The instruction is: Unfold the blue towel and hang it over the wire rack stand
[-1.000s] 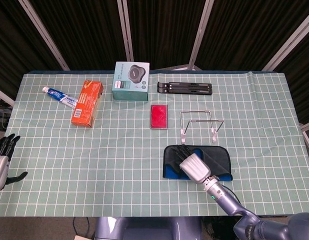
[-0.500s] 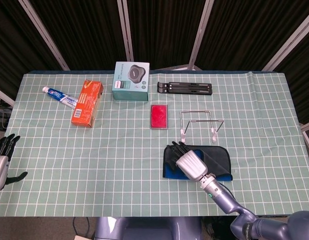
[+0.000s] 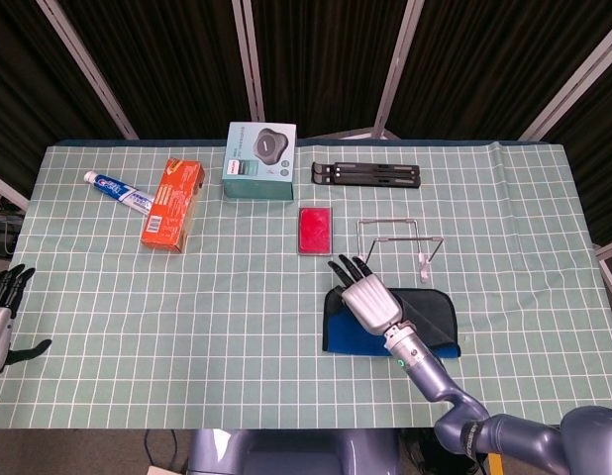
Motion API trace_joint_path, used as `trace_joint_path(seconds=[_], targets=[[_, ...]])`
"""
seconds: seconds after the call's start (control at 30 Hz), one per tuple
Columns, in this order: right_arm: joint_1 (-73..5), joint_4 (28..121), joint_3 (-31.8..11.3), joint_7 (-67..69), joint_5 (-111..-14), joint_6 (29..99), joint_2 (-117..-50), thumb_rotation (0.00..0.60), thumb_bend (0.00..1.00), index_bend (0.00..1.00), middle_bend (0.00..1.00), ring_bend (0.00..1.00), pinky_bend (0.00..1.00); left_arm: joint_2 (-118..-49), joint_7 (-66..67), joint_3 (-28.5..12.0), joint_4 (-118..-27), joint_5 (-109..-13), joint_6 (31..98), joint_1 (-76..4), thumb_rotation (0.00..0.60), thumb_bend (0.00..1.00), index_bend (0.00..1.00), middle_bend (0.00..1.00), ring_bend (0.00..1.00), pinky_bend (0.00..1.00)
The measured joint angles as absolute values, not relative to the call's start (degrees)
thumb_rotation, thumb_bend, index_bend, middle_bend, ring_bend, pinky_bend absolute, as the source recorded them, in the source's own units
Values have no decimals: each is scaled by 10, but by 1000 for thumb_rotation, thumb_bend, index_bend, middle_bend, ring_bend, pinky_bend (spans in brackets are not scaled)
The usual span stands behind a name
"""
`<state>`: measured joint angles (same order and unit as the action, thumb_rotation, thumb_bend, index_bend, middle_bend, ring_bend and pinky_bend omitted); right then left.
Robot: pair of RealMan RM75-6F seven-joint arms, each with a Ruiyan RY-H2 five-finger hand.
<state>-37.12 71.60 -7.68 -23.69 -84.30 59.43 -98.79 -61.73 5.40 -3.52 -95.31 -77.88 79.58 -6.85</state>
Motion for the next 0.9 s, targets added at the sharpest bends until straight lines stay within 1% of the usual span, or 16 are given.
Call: trace_joint_path(seconds=[0.03,0.1,0.13,0.17,0.33,0.53,0.73,0.9], targets=[[-372,711,-78,-239,-841,594,-991,600,263,452,80,0,145,-617,52,-35,-952,-778,796,-68,600,0,0,0,0,0],[-373,702,-78,-241,-838,595,-999,600,99,314,80,0,137,-616,49,-36,-951,-777,795,-68,600,0,0,0,0,0],[-373,700,-78,-241,-838,597,-1001,600,49,276,80,0,133,-616,49,-36,-950,-777,794,-68,600,0,0,0,0,0],[-373,699,-77,-240,-840,601,-1002,600,28,258,80,0,130,-616,48,-35,-949,-777,794,-68,600,0,0,0,0,0],[-372,698,-67,-234,-860,622,-1000,600,18,245,80,0,120,-617,48,-34,-949,-779,793,-68,600,0,0,0,0,0],[-363,726,-52,-227,-879,642,-979,600,24,245,80,0,118,-617,51,-32,-953,-787,798,-67,600,0,0,0,0,0],[-344,764,-19,-212,-915,674,-937,600,33,245,81,0,110,-617,53,-30,-957,-794,801,-67,600,0,0,0,0,0],[-313,789,13,-187,-951,726,-888,600,54,245,80,0,108,-615,53,-28,-963,-803,807,-66,600,0,0,0,0,0]])
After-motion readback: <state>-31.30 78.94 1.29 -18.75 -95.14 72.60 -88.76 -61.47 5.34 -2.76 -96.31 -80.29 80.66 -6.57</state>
